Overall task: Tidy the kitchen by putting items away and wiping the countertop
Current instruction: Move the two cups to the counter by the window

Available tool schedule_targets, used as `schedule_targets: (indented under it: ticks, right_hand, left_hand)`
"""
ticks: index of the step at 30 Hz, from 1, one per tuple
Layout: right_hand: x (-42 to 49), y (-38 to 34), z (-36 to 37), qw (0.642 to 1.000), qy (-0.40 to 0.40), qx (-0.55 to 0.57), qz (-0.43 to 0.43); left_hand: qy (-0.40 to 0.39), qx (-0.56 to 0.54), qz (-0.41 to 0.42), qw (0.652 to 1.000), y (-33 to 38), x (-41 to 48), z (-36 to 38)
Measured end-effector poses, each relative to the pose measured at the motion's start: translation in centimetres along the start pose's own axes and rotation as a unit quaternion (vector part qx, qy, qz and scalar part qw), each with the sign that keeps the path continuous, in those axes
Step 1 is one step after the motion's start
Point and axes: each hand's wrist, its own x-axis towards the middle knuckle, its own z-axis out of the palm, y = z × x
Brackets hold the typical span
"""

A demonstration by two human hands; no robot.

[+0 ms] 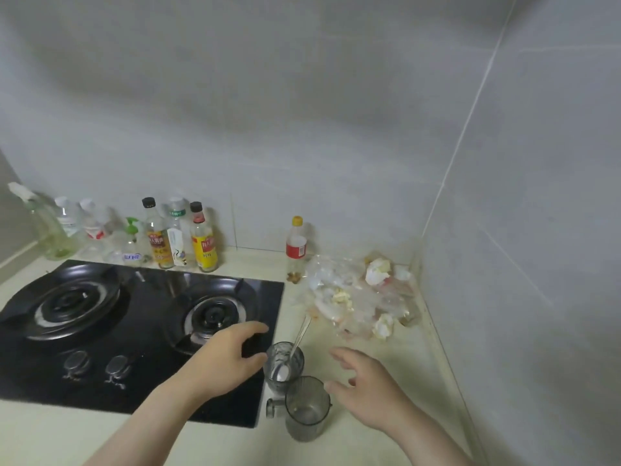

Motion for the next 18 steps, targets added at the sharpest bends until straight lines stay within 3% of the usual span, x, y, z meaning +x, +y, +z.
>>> schedule_targets:
  ticks: [11,18]
  right_hand:
    - [3.6,2.7,5.9,0.991,-0.083,-0.096,0.046]
    - [4.5,3.7,7.2,0.989,-0.089,-0.084,0.089]
  left_hand:
    - [-0.099,-0.021,-0.012,0.995,-5.9,6.0,4.9]
    - [-0.163,-0.031,0.040,0.985,-7.4,8.7,6.8]
